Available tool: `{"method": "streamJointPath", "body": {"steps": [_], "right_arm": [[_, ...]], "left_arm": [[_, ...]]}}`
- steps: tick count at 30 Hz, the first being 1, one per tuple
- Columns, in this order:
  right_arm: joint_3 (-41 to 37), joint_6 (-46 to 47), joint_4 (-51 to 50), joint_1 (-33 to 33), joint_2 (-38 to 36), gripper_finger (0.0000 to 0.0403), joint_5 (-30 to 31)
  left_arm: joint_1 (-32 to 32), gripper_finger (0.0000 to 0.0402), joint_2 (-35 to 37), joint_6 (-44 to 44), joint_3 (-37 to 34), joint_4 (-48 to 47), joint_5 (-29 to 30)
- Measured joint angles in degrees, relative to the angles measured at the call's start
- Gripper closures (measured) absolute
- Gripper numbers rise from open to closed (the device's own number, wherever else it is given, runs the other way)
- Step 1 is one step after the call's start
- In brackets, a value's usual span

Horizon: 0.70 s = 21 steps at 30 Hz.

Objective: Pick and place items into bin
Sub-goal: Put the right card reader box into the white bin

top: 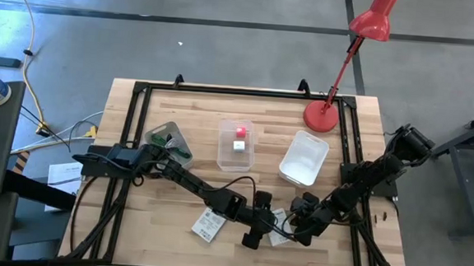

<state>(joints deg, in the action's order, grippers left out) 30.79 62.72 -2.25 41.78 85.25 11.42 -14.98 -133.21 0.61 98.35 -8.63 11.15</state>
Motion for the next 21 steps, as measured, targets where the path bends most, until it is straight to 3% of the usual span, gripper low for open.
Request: {"method": "streamJointPath", "body": {"steps": [13,21], "right_arm": [[0.0,0.3,0.0,0.0,0.0,0.0391,0.5],[0.0,1.8,0.0,0.0,0.0,0.0391,0.4]], "left_arm": [[-2.2,0.0170,-0.1,-4.0,0.0,-0.6,-2.0],[-2.2,0.0170,-0.3,-5.4,0.0,-0.7,2.0]]}}
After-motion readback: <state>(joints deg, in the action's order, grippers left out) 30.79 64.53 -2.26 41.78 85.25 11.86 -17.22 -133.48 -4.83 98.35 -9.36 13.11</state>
